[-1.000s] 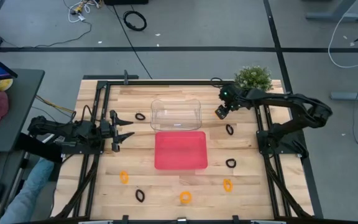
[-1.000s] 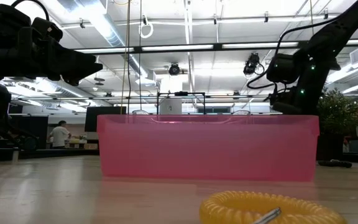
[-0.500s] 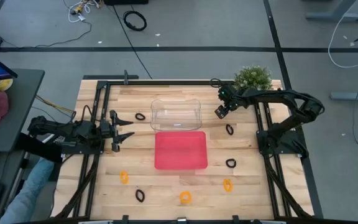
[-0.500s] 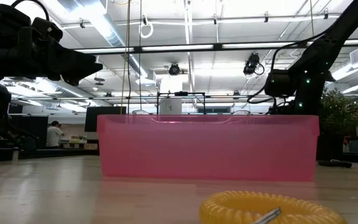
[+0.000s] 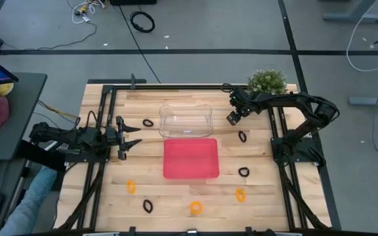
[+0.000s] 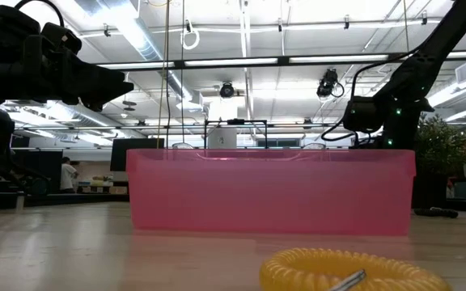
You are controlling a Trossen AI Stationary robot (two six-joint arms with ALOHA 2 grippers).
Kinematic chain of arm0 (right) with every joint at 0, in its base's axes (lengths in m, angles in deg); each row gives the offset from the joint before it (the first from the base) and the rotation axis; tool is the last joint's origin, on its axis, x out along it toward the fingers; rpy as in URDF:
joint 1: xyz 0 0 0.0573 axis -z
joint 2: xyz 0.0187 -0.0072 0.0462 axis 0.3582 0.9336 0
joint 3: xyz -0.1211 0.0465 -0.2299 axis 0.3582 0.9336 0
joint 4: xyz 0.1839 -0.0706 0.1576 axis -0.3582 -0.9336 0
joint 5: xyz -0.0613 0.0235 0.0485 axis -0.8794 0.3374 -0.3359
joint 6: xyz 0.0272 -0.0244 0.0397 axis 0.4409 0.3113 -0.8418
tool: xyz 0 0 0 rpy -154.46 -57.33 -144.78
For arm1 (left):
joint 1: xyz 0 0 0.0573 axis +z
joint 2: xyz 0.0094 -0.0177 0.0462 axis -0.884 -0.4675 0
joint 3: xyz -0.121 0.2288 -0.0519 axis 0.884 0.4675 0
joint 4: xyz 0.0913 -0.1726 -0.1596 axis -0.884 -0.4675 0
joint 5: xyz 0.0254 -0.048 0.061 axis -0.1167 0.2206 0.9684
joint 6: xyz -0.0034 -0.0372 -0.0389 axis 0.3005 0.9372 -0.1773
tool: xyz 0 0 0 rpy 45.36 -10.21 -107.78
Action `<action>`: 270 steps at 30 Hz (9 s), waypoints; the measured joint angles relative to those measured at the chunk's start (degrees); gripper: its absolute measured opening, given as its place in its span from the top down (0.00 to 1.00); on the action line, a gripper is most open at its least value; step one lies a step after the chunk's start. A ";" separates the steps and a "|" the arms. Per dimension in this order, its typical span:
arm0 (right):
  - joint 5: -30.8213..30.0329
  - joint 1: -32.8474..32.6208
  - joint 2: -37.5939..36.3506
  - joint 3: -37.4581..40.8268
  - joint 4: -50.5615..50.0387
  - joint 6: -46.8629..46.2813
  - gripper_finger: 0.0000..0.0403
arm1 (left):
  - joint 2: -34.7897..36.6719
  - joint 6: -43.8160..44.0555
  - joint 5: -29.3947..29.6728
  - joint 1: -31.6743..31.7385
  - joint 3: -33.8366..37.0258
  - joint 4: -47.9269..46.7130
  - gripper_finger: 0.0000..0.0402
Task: Sort spring keychains
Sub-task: Put the yellow spring keychain into the transparent bin
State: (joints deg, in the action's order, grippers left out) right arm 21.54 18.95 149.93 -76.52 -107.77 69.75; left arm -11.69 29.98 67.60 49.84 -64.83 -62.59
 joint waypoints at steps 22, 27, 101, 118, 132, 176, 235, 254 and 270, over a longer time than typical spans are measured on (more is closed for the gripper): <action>4.04 0.23 0.07 0.00 -0.03 3.72 0.82 | -0.02 -0.01 0.00 -0.01 -0.01 0.01 0.45; 7.51 1.46 0.04 -0.07 -0.66 6.58 0.93 | 0.01 0.00 -0.02 -0.01 -0.01 0.00 0.45; 15.68 -18.06 -17.14 -6.10 29.80 13.87 0.96 | -0.02 -0.02 -0.01 0.00 0.00 0.01 0.45; 15.68 -19.34 -17.14 -6.10 31.44 13.09 0.95 | -0.02 -0.01 -0.01 0.00 -0.01 0.01 0.45; 15.68 -19.34 -17.14 -6.10 32.07 12.30 0.79 | 0.01 -0.01 0.00 0.00 0.00 0.00 0.45; 7.83 -44.48 -25.40 -6.05 21.64 4.88 0.60 | -0.01 -0.01 0.00 0.00 0.00 0.00 0.45; -21.38 -83.08 -8.57 -21.70 -25.27 -40.78 0.69 | 0.00 -0.02 0.00 0.01 0.02 0.00 0.45; -17.89 -83.71 -8.57 -19.80 -30.16 -54.03 0.67 | -0.01 0.00 0.00 0.00 0.01 0.00 0.45; -12.82 -86.80 -0.47 -19.74 -27.45 -51.40 0.47 | -0.02 -0.02 0.00 0.00 -0.01 0.00 0.45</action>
State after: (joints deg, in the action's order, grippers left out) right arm 8.72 -67.85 149.47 -96.26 -135.22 18.35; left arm -11.70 29.96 67.60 49.83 -64.84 -62.59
